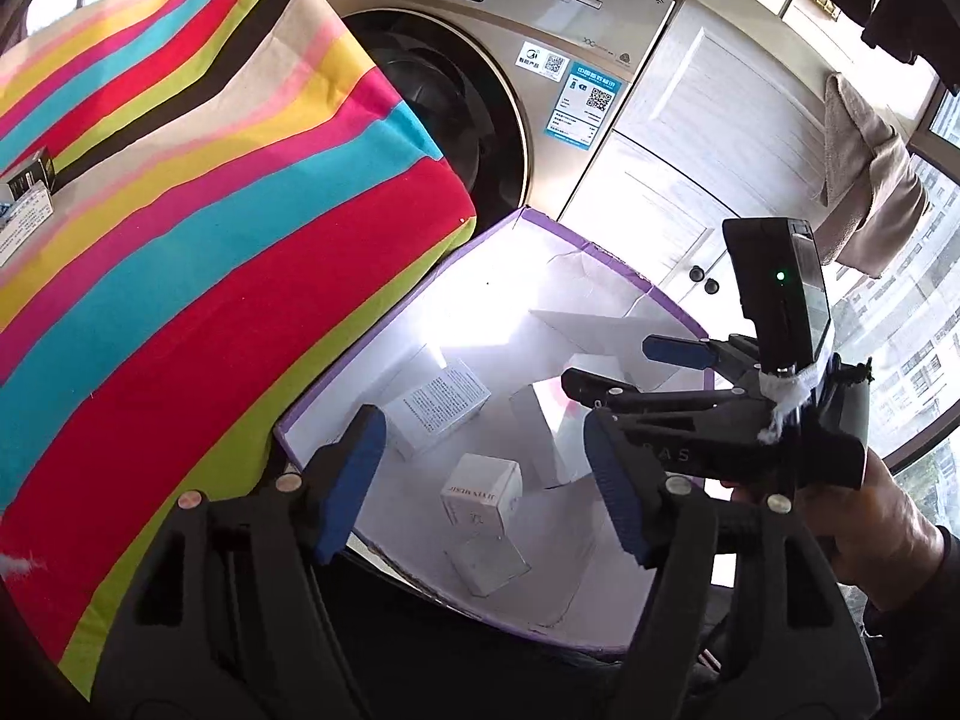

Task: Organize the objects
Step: 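Open the left tool over the bin while the right tool releases the pink-stained box, then move both tools back over the table of boxes, then grasp black DORMI box with right tool while left tool grasps green round sponge, then carry DORMI box with right tool while left tool carries sponge to bin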

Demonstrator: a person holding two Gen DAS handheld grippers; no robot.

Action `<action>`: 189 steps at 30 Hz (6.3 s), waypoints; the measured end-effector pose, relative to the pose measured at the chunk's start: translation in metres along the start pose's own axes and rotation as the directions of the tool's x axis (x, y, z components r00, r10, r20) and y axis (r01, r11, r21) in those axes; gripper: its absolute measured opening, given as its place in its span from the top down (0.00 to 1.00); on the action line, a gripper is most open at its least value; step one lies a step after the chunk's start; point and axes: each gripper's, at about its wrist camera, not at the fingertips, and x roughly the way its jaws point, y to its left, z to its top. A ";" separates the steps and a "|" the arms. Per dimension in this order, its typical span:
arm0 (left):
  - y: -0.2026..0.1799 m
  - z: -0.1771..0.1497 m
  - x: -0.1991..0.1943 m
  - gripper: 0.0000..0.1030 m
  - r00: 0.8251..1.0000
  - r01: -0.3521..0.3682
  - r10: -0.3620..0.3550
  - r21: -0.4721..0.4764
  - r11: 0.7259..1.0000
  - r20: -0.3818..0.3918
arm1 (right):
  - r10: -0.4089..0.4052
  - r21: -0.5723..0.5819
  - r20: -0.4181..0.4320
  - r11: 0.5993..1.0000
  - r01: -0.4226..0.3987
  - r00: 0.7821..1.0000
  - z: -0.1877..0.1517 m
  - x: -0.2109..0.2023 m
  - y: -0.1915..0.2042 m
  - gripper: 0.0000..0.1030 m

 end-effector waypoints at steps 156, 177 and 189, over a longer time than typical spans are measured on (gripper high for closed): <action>0.382 -0.116 -0.221 0.20 0.699 -0.635 0.711 -0.531 0.562 -0.084 | 0.335 -0.409 0.087 0.871 -0.273 0.938 0.139 -0.010 0.256 0.18; 0.261 -0.100 -0.184 0.20 0.782 -0.556 0.624 -0.446 0.701 0.006 | 0.312 -0.413 0.037 0.870 -0.270 0.949 0.086 -0.005 0.240 0.14; 0.221 -0.079 -0.159 0.20 0.808 -0.529 0.588 -0.387 0.755 0.043 | 0.375 -0.413 0.074 0.855 -0.314 0.924 0.072 -0.013 0.220 0.13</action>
